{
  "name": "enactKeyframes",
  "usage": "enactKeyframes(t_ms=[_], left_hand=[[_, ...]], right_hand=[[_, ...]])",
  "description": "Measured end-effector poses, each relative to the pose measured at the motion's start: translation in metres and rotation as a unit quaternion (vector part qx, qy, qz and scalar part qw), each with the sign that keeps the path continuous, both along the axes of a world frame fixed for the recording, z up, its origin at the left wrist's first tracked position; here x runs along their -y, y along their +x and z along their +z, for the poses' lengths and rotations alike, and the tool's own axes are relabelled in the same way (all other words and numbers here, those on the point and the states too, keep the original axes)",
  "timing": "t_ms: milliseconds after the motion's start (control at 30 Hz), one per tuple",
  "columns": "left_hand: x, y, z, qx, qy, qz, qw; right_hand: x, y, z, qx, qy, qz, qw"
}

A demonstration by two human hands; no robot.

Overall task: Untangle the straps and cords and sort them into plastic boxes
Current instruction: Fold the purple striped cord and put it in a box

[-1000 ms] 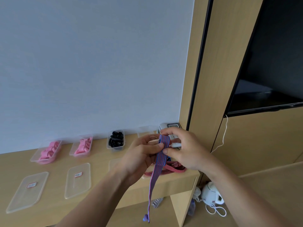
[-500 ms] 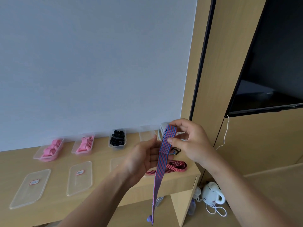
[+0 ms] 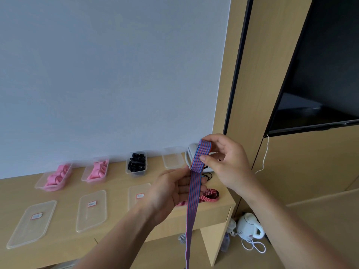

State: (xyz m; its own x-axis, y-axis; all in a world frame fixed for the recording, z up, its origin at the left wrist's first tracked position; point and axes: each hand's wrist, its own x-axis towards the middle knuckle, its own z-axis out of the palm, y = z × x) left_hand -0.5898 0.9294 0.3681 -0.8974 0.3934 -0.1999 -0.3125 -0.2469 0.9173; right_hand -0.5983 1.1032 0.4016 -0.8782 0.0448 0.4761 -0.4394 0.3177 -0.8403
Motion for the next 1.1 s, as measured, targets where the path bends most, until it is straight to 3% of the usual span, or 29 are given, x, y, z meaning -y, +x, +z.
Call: enactKeyframes(t_ms=[367, 667, 1100], left_hand=[[-0.005, -0.006, 0.003, 0.047, -0.025, 0.014, 0.998], [0.0, -0.016, 0.007, 0.04, 0.035, 0.024, 0.998], [0.011, -0.025, 0.013, 0.022, 0.054, 0.043, 0.997]], right_hand=[[0.004, 0.001, -0.013, -0.115, 0.114, -0.049, 0.986], [0.01, 0.003, -0.032, -0.299, 0.176, -0.06, 0.936], [0.019, 0.014, -0.064, -0.351, 0.252, -0.014, 0.902]])
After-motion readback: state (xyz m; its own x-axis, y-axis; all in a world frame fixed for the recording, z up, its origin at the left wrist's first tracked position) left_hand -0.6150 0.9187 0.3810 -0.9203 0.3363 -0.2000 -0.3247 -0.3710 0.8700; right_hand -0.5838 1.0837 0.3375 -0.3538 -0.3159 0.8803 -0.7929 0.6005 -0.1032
